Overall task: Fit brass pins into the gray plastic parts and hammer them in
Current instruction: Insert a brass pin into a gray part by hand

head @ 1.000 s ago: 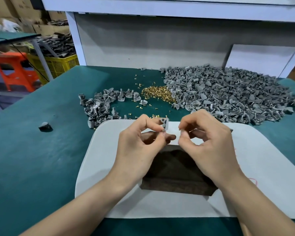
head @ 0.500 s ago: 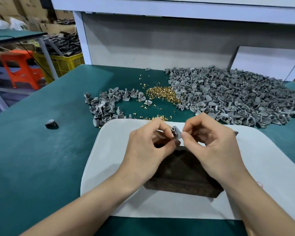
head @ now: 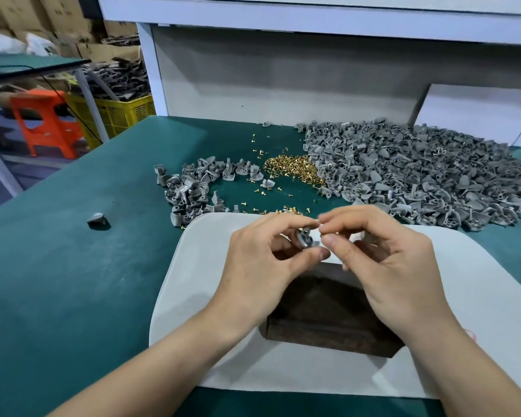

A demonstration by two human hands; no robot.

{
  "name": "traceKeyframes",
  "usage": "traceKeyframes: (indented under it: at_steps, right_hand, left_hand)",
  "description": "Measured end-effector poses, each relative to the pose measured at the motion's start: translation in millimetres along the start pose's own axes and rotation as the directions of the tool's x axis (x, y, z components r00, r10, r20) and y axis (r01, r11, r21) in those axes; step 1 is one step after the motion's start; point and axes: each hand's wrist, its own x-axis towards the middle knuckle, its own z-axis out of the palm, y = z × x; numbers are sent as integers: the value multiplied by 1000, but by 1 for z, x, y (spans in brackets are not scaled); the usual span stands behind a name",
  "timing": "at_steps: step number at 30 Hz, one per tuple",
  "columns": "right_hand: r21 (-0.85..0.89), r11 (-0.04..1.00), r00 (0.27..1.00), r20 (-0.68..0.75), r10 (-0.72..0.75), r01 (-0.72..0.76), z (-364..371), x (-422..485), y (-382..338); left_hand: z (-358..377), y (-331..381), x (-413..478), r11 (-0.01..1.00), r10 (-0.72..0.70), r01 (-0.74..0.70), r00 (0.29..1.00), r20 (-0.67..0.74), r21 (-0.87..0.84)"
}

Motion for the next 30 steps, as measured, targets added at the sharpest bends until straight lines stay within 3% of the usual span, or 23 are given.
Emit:
traceKeyframes:
  at_steps: [9, 16, 30]
  right_hand:
    - [245, 941, 972, 31, 233, -233, 0, 1, -1]
    - [313, 906, 957, 54, 284, -286, -3, 3, 1]
    - [188, 942, 960, 37, 276, -278, -2, 1, 3]
  left_hand:
    - [1, 0, -1, 972, -17, 38, 996, 91, -233]
    - [0, 1, 0, 909, -108, 157, 983, 147, -386]
    - [-1, -2, 3, 867, -136, 189, 980, 146, -461]
